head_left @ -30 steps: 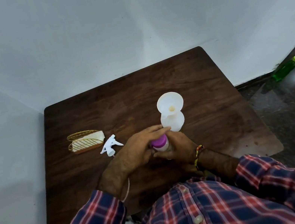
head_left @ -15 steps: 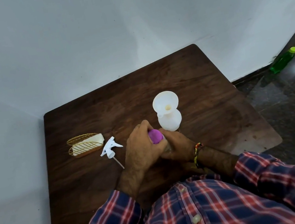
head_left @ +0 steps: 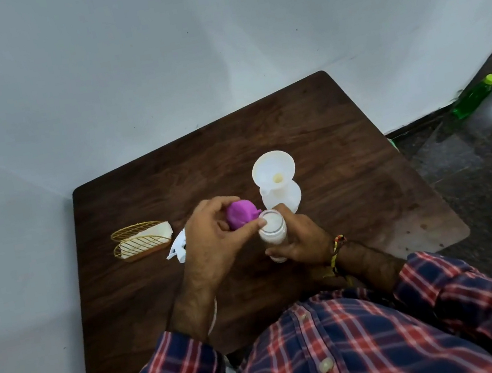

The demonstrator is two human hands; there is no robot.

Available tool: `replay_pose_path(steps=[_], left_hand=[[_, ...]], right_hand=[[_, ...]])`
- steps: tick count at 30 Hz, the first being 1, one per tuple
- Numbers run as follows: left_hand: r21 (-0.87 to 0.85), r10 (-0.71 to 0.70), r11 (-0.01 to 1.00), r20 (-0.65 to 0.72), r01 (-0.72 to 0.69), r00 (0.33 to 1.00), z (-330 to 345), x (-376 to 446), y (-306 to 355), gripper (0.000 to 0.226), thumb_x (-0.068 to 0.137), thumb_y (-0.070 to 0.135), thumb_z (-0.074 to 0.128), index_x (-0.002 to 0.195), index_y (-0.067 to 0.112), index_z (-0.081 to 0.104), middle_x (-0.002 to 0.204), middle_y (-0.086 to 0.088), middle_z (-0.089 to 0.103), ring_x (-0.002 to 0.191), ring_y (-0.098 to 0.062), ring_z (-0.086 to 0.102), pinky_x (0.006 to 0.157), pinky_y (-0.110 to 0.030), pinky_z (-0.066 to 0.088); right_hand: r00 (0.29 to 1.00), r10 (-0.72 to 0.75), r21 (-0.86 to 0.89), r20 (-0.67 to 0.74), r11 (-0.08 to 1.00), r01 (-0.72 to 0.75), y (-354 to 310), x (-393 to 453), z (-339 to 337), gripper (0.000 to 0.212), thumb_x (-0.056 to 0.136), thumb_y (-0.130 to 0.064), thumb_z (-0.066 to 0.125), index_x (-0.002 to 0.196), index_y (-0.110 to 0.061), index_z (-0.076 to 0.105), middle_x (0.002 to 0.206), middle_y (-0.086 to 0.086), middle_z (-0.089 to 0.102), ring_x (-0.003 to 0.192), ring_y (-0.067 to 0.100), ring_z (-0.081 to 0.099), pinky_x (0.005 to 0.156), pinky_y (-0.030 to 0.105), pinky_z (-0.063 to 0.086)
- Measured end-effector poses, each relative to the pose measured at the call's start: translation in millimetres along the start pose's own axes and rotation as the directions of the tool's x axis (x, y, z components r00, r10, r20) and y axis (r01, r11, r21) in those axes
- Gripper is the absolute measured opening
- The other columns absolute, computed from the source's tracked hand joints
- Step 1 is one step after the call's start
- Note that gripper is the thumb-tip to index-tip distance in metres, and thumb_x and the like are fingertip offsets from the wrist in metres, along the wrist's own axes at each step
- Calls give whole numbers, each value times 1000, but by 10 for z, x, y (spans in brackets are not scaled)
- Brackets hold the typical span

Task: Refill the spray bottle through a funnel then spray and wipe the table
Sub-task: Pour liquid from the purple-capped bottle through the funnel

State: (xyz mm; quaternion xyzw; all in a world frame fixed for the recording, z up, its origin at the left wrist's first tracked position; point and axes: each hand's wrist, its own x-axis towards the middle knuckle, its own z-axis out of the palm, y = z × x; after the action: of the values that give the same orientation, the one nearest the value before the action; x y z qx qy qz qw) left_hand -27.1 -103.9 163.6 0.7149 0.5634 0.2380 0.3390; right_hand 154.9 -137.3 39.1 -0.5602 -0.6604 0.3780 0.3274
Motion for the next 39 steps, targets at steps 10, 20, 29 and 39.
replay_pose_path(steps=[10, 20, 29, 39], left_hand=[[-413, -400, 838, -19, 357, 916, 668, 34, -887, 52, 58, 17, 92, 102, 19, 65, 99, 0, 72, 95, -16, 69, 83, -28, 57], [124, -345, 933, 26, 339, 938, 1127, 209, -1347, 61, 80, 27, 76, 132, 24, 43, 129, -7, 53, 120, -23, 51, 97, -35, 47], [-105, -83, 991, -13, 81, 996, 926, 382, -780, 129, 55, 53, 88, 153, 30, 7, 160, 3, 16, 146, -13, 19, 118, -38, 24], [-40, 99, 994, 20, -98, 995, 988, 957, -69, 100, 59, 54, 85, 143, 23, 40, 141, 2, 47, 125, -15, 47, 104, -39, 45]], right_hand=[[985, 53, 23, -163, 998, -50, 39, -194, -200, 64, 69, -26, 87, 122, -17, 52, 114, -12, 64, 107, 3, 61, 94, 28, 51], [926, 163, 25, -342, 986, -164, 120, -396, -397, 64, 68, -26, 88, 121, -15, 54, 108, -8, 68, 100, 7, 65, 85, 32, 56], [850, 173, 35, -498, 983, -180, 98, -298, -655, 59, 67, -32, 88, 114, -16, 57, 106, -8, 68, 97, 6, 65, 83, 36, 57], [839, 98, -58, -535, 987, -152, 68, 34, -925, 62, 70, -37, 83, 124, -23, 57, 115, -5, 67, 105, 12, 63, 88, 39, 54]])
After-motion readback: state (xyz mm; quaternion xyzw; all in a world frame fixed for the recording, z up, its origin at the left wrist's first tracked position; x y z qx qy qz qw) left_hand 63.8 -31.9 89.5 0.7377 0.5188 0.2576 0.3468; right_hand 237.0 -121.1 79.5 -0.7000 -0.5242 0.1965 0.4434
